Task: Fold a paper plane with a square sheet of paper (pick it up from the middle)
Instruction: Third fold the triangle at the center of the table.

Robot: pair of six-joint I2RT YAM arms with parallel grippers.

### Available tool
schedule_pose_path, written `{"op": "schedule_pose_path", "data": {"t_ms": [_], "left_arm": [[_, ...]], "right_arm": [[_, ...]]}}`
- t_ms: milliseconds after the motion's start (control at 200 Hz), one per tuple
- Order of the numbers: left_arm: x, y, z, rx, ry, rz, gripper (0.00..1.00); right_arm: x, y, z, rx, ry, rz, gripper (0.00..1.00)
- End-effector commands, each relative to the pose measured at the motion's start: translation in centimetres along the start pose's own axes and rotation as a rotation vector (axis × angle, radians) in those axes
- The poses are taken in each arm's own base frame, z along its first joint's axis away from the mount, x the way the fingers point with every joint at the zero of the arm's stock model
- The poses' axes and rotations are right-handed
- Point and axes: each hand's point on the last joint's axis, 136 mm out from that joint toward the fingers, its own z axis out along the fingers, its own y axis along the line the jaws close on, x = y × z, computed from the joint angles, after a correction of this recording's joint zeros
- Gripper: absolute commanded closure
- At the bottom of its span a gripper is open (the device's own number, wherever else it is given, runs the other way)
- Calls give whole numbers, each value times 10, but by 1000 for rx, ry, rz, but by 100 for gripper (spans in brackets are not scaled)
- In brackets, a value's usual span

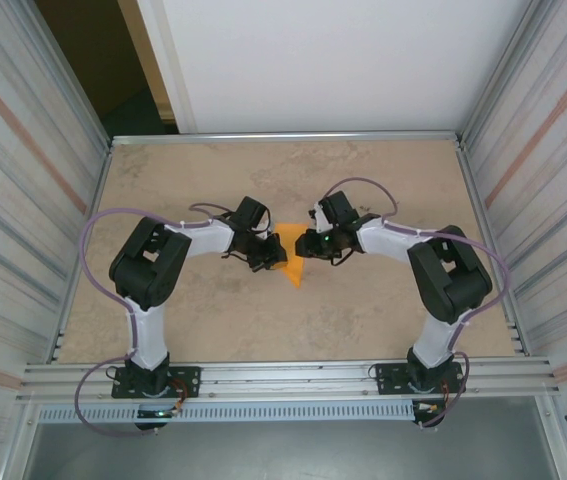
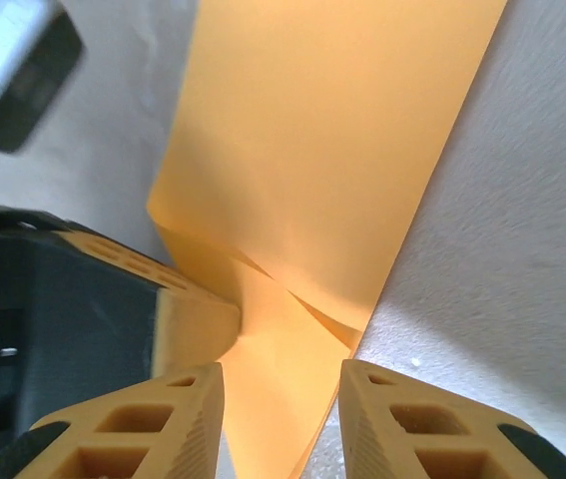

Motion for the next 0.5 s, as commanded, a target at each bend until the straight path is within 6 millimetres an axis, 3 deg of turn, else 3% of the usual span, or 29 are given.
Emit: {"op": "schedule_pose_path", "data": {"t_ms": [0, 306, 496], "left_arm": [[12, 50, 10, -149, 15, -83, 92], [12, 53, 9, -145, -12, -102, 93], [11, 47, 8, -114, -14, -93, 92]], "right_arm": [[10, 1, -10, -10, 19, 29, 69], [43, 35, 8, -144, 152, -7, 87], [53, 37, 18, -165, 197, 14, 92]]}}
